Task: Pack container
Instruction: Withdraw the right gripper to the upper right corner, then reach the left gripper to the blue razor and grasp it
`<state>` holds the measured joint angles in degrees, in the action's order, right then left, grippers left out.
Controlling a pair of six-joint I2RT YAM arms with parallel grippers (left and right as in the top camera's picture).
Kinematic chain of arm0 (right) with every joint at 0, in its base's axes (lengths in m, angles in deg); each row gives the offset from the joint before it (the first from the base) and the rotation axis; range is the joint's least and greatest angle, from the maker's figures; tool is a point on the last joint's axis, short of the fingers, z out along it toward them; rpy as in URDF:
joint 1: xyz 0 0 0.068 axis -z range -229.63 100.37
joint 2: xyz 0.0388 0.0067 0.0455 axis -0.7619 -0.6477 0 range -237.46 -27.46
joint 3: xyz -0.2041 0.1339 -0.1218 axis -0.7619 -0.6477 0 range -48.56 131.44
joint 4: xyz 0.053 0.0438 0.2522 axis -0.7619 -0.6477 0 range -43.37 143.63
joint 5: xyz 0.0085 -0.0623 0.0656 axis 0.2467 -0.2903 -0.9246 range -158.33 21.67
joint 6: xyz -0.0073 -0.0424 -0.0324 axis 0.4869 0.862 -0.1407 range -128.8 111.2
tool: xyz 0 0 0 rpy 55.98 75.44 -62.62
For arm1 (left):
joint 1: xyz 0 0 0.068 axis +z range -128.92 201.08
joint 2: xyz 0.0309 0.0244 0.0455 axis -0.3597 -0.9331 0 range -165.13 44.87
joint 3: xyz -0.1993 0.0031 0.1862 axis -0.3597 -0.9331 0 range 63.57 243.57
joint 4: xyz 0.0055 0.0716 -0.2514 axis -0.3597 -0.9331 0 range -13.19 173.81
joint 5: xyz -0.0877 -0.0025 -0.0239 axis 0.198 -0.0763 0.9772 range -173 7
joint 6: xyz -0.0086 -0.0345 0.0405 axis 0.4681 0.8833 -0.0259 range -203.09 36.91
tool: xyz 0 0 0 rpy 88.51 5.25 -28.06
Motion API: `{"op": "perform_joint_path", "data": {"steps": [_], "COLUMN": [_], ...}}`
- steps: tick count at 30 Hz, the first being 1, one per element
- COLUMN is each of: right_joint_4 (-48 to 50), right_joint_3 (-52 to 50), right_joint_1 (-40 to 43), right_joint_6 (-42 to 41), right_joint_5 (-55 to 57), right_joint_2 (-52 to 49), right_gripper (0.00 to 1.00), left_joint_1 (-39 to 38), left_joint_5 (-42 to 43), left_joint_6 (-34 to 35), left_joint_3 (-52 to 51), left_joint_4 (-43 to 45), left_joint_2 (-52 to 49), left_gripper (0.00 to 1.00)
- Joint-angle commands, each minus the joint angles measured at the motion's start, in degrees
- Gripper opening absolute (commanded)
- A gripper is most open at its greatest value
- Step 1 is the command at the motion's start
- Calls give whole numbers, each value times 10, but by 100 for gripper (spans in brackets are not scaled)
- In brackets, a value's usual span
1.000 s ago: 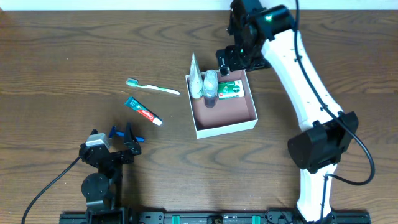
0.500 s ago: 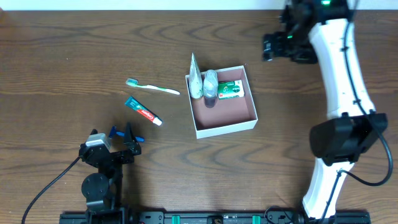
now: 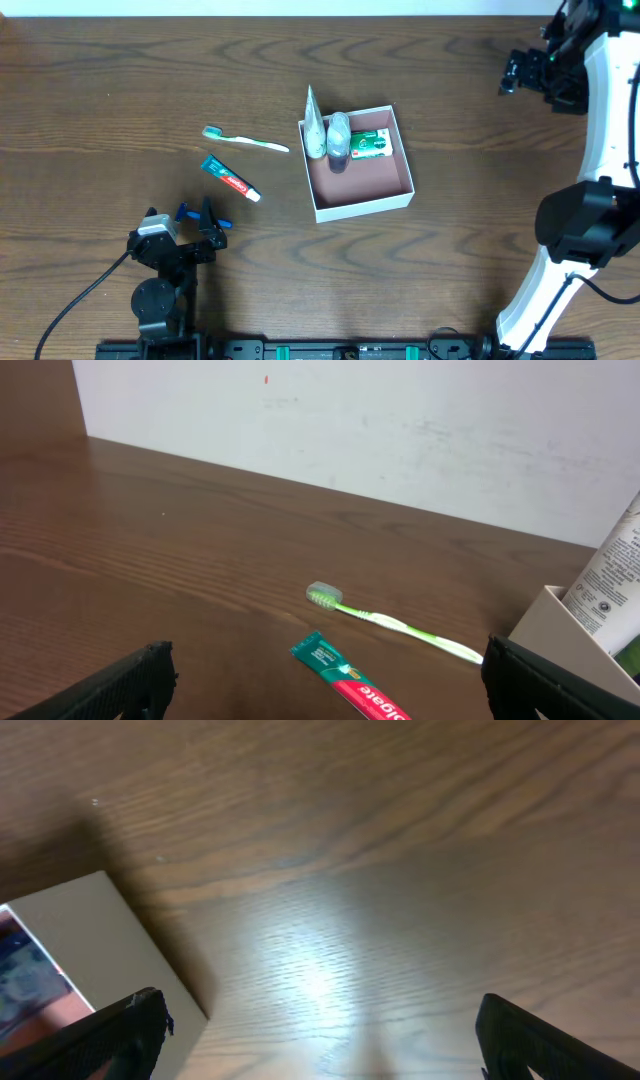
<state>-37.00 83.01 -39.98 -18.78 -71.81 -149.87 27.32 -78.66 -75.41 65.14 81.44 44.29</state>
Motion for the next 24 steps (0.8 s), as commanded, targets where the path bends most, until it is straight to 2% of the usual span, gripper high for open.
{"op": "perform_joint_path", "data": {"steps": [1, 20, 24], "right_joint_4": [-4, -30, -30], "right_joint_3": [3, 3, 3], "right_joint_1": [6, 6, 6], "right_joint_6": [15, 15, 15], "right_joint_5": [31, 35, 35], "right_joint_2": [3, 3, 3], "right_gripper": [99, 99, 99], "left_joint_1": [2, 2, 2], "left_joint_5": [9, 25, 55], "left_joint_6": [3, 3, 51], "left_joint_3": [-13, -12, 10], "left_joint_4": [-13, -13, -38], "left_joint_2": [3, 3, -5], "left_gripper": [98, 98, 98]}}
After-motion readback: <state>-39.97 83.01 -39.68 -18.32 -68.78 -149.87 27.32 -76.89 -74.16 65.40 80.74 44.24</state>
